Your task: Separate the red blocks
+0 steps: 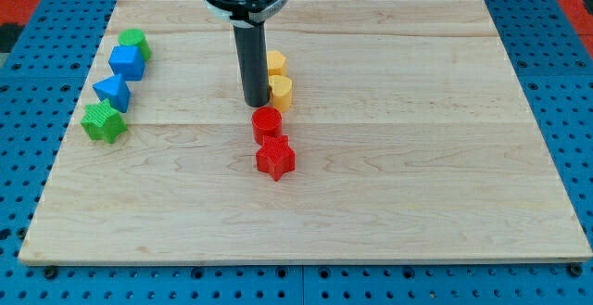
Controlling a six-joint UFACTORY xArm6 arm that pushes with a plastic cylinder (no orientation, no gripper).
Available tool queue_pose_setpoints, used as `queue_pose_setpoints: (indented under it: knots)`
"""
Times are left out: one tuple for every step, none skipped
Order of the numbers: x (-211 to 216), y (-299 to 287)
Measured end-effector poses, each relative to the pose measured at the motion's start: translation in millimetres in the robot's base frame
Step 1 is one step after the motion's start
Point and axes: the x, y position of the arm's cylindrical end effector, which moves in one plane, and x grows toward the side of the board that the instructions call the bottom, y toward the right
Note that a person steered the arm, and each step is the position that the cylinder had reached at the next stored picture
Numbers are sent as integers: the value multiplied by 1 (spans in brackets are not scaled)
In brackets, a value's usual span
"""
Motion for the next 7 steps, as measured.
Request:
queue_pose_setpoints:
  knots:
    - [-16, 3]
    - [4, 68]
    - [15, 115]
    - [52, 103]
    - [102, 68]
    - [102, 10]
    - [96, -36]
